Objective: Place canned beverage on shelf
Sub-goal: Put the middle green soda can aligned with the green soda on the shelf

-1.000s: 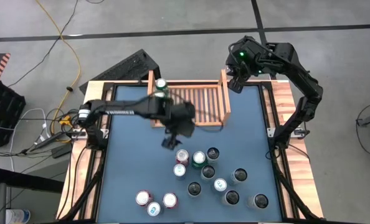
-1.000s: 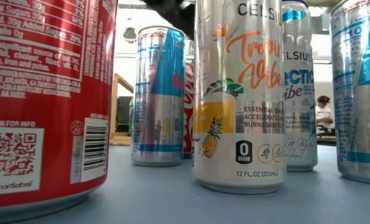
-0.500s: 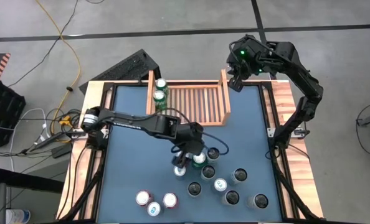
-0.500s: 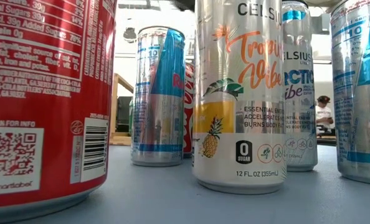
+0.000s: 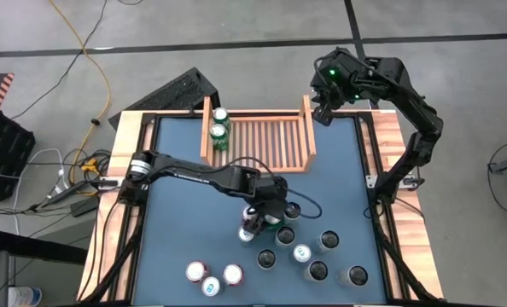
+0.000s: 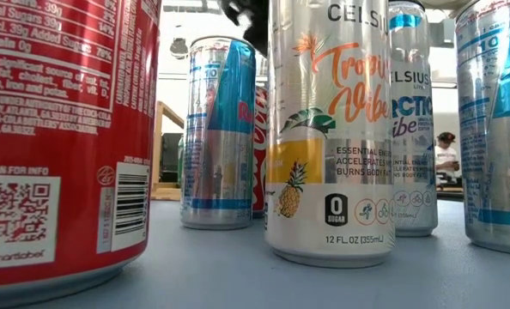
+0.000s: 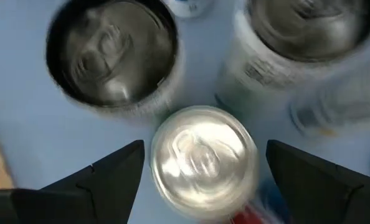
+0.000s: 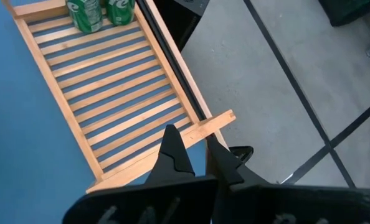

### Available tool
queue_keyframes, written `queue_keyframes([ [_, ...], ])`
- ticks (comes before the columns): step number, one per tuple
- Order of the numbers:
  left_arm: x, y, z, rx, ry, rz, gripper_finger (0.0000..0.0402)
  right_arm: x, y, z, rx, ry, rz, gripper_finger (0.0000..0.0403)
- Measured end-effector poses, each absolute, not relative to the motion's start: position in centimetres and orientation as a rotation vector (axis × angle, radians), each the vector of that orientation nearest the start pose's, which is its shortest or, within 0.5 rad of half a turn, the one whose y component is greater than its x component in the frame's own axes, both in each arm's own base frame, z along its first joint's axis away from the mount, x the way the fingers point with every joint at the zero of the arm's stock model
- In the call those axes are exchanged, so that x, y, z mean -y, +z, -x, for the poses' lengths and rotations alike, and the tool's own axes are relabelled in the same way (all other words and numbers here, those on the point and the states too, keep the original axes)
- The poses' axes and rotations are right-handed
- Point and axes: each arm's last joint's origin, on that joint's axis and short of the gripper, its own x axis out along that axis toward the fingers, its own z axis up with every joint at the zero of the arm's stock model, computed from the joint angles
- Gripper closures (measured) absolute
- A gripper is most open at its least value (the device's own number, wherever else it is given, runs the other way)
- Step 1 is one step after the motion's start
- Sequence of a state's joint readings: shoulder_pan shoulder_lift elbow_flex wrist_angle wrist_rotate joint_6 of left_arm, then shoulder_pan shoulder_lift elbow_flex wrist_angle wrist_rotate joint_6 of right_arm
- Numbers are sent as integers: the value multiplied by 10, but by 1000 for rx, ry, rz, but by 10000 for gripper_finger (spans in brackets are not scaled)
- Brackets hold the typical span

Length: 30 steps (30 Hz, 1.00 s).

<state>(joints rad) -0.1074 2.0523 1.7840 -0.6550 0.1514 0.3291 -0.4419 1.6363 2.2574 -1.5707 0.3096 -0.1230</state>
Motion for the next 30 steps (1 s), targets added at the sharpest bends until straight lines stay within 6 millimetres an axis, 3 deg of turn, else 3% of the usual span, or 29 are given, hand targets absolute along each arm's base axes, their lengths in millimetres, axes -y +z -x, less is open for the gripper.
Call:
queue_keyframes([
  [10,51,234,-454,-933,-418,-280,81,118,481,-229,-1012,-628,50,403],
  [16,43,228,-455,-951,-483,-233,109,118,481,-229,-1012,-631,51,403],
  [23,39,231,-454,-967,-456,-272,111,118,481,-229,-1012,-631,52,403],
  [30,26,257,-457,-973,-414,-320,111,118,481,-229,-1013,-631,52,403],
])
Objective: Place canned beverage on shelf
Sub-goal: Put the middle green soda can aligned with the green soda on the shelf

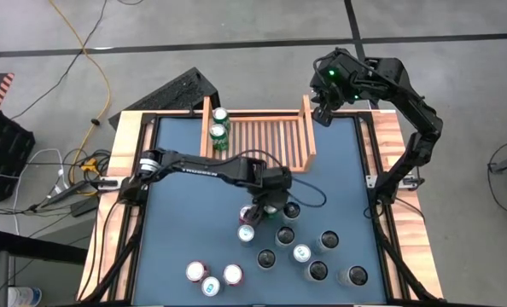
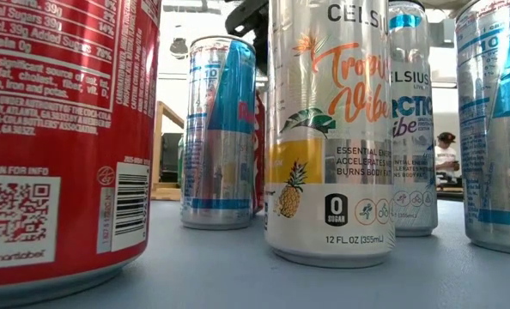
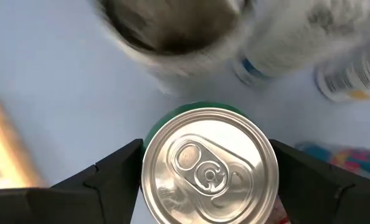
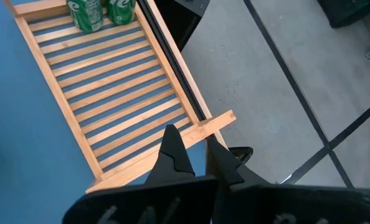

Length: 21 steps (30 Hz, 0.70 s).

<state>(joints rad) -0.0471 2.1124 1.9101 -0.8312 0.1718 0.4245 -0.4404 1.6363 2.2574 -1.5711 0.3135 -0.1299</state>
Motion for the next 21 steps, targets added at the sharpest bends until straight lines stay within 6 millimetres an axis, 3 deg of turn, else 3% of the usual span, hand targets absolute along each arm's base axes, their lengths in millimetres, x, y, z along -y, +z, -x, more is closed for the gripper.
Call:
queue_keyframes([
  [8,2,292,-456,-952,-352,-350,111,118,481,-229,-1013,-630,54,403],
  [16,-50,326,-421,-1091,-241,-258,108,118,481,-229,-1013,-630,54,403],
  [21,-72,343,-395,-1140,-146,-220,107,118,481,-229,-1013,-630,54,403],
])
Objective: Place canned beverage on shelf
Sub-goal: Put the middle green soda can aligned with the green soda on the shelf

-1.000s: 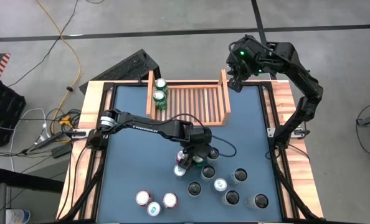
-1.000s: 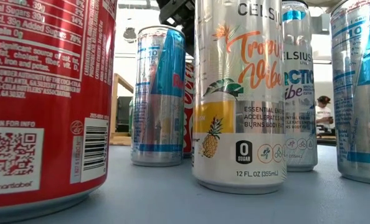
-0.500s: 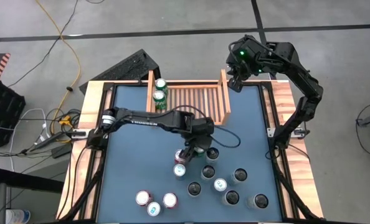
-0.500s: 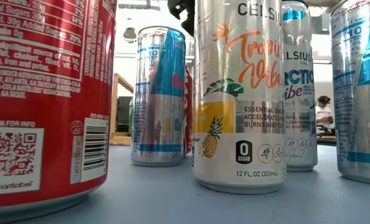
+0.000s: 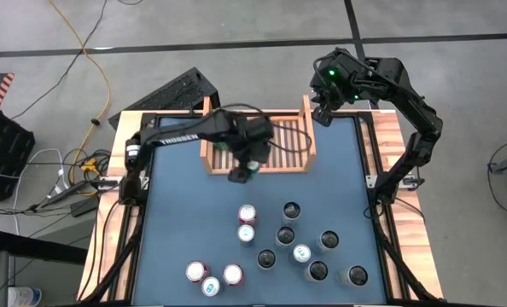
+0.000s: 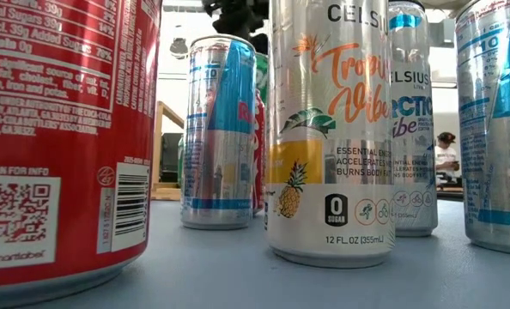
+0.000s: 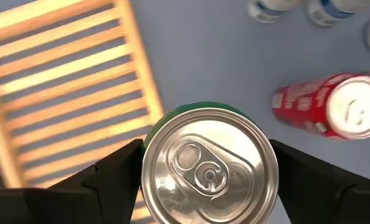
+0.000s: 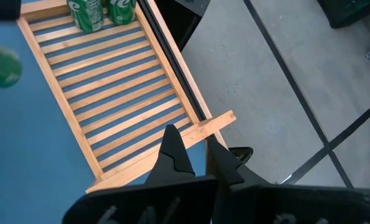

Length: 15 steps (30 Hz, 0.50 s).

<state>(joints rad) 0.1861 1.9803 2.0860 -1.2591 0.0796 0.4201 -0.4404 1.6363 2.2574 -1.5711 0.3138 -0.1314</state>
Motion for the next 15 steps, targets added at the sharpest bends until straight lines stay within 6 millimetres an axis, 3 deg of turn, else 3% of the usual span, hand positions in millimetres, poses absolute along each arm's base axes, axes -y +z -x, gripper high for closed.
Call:
queue_keyframes([
  [6,-84,344,-365,-1149,-71,-141,106,118,481,-229,-1013,-630,53,403],
  [15,-87,310,-323,-1059,126,-194,106,118,481,-229,-1013,-630,53,403],
])
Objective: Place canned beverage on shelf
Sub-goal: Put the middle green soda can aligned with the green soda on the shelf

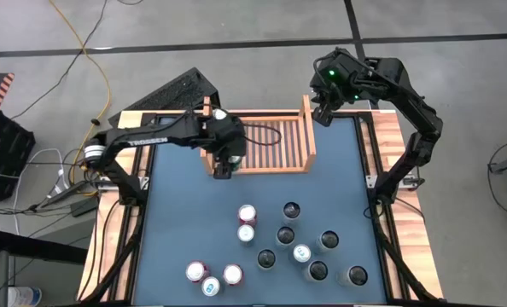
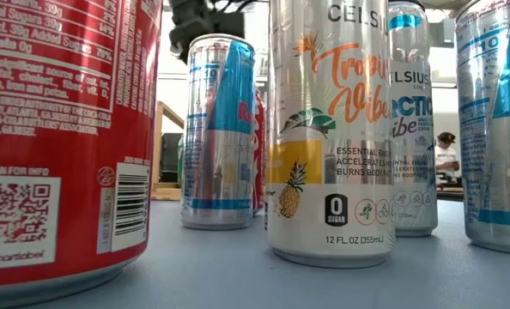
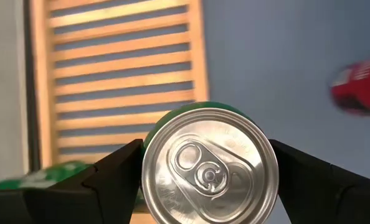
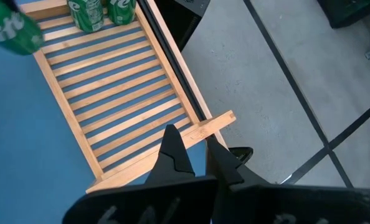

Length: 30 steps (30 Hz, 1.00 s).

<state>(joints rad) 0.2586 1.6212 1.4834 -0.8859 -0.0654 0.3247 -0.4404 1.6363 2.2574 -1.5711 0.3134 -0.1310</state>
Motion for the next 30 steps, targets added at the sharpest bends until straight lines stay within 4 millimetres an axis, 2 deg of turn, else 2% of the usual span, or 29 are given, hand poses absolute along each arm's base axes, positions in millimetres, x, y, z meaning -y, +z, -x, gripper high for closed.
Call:
queue_keyframes([
  [3,-96,297,-313,-1061,167,-155,105,118,481,-229,-1013,-630,53,403],
  [17,-136,246,-295,-1110,270,-58,105,118,481,-229,-1005,-643,31,403],
  [23,-145,237,-287,-1110,293,4,105,118,481,-229,-1006,-642,34,403],
  [30,-144,241,-289,-1085,317,55,105,118,481,-229,-1007,-639,38,403],
])
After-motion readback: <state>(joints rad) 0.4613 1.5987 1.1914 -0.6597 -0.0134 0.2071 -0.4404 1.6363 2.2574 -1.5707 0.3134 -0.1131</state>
